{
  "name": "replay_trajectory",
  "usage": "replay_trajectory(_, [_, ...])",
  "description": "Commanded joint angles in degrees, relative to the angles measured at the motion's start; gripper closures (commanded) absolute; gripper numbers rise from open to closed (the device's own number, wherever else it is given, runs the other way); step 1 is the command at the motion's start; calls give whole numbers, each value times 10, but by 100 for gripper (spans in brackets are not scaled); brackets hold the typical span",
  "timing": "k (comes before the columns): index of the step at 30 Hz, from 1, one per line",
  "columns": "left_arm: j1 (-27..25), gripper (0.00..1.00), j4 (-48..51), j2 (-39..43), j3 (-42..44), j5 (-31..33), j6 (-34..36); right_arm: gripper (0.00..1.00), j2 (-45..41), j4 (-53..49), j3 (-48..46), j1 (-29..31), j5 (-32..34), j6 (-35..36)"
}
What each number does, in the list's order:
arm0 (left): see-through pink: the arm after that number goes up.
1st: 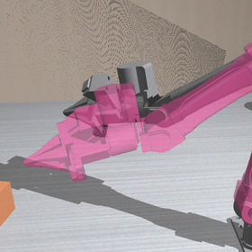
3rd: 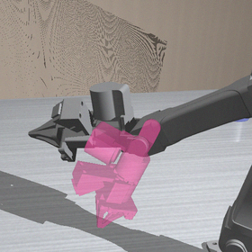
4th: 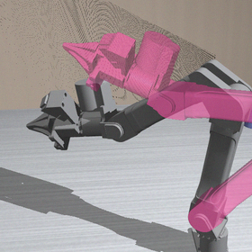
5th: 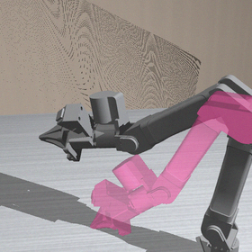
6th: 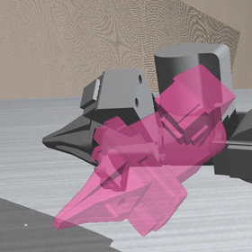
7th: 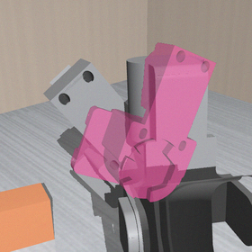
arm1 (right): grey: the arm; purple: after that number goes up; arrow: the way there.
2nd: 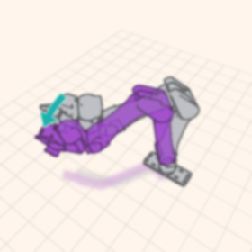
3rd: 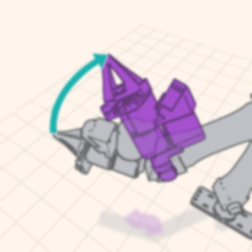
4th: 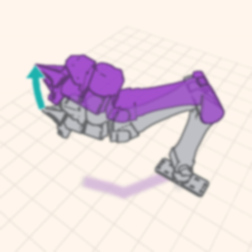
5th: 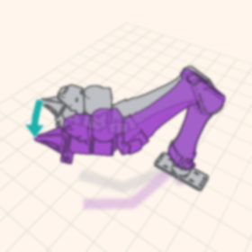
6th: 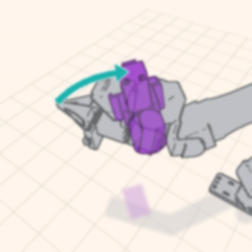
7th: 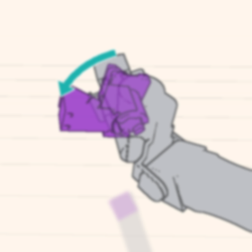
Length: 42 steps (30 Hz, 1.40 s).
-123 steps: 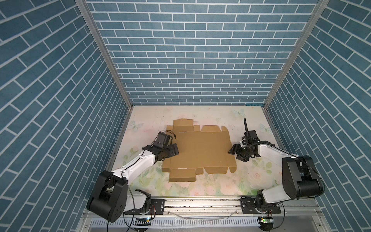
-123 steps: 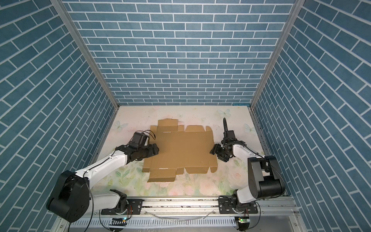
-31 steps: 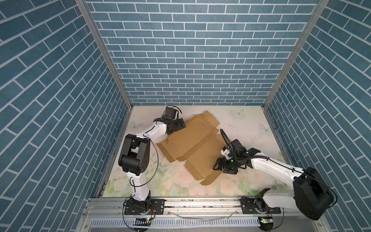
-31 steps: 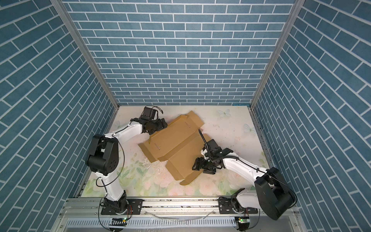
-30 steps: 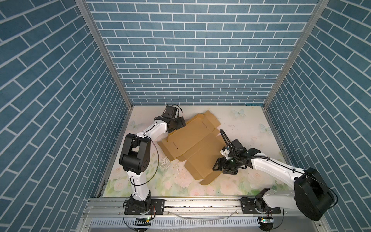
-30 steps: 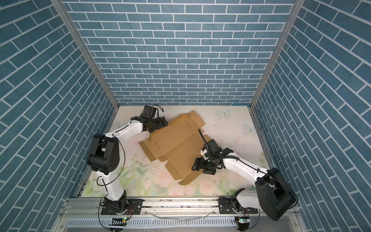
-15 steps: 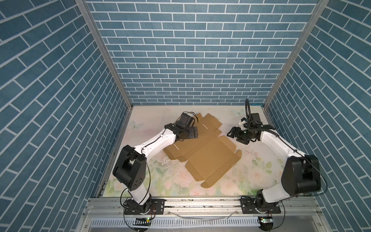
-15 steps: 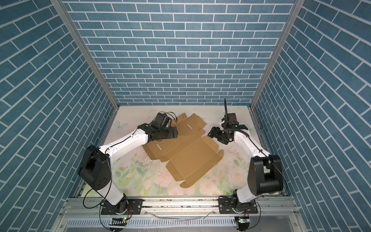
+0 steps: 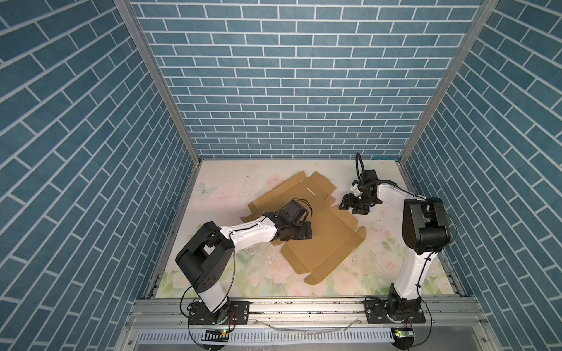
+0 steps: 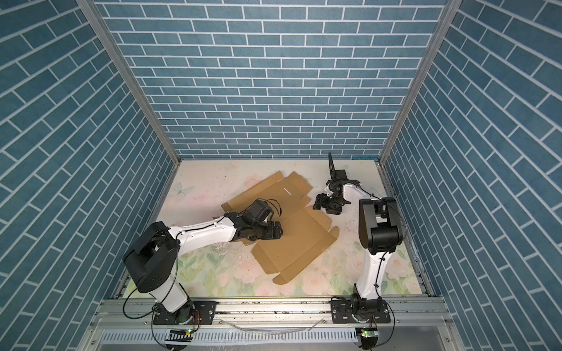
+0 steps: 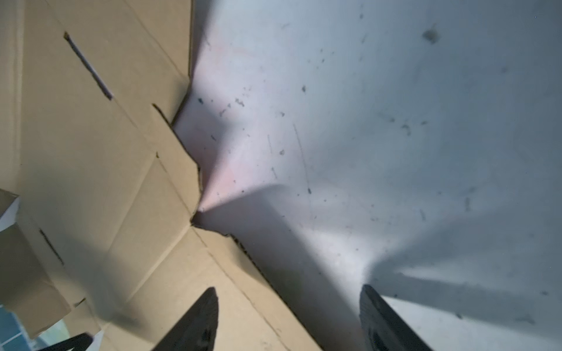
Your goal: Fold the paper box
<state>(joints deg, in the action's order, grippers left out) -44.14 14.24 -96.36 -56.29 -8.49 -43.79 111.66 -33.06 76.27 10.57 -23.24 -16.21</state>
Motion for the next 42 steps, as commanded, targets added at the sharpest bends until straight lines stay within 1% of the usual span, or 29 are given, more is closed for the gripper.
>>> replay_trajectory(1, [27,10,-23,-9,16,-8,-7,37,-28,8,-34,3,-49,2])
replay_trajectory(5, [56,11,-14,-16,13,-5,15,47,-80,59,-116,7,-86,-52])
replay_trajectory(8, [78,11,4,-24,1,7,41,50,-137,79,-188,34,-79,-84])
replay_trajectory(11, [111,11,3,-42,-14,10,61,51,-201,79,-254,88,-52,-119])
replay_trajectory(13, [126,11,7,-66,-44,10,75,52,-236,88,-293,141,-46,-159])
replay_trajectory(15, [127,11,21,-94,-92,22,93,52,-259,99,-317,196,-48,-194])
replay_trajectory(18, [127,11,31,-144,-163,10,99,52,-281,122,-331,268,-61,-241])
replay_trajectory(19, [126,12,34,-158,-186,6,98,51,-287,122,-330,283,-69,-250])
replay_trajectory(21, [124,12,48,-171,-216,2,101,49,-309,112,-328,289,-93,-252])
replay_trajectory(23, [121,12,60,-166,-229,8,108,45,-347,80,-322,265,-103,-234])
replay_trajectory(24, [121,12,64,-157,-226,13,109,43,-365,52,-315,238,-107,-219])
replay_trajectory(27, [119,12,70,-125,-205,26,106,40,-394,-7,-283,120,-101,-172])
replay_trajectory(28, [113,12,67,-114,-195,25,101,39,-391,-18,-267,86,-89,-158])
replay_trajectory(31, [74,12,50,-91,-167,24,88,37,-346,-3,-223,25,-57,-137])
replay_trajectory(33, [56,12,47,-87,-154,17,80,36,-305,30,-198,-2,-47,-137])
replay_trajectory(35, [50,12,37,-81,-136,8,73,35,-263,56,-163,-17,-29,-133])
replay_trajectory(37, [53,12,29,-69,-117,9,75,32,-208,54,-112,-18,-3,-107])
replay_trajectory(39, [63,13,29,-59,-108,8,85,29,-148,41,-53,-18,-7,-85])
replay_trajectory(42, [83,13,10,-46,-93,-4,93,26,-76,31,18,-16,-14,-74])
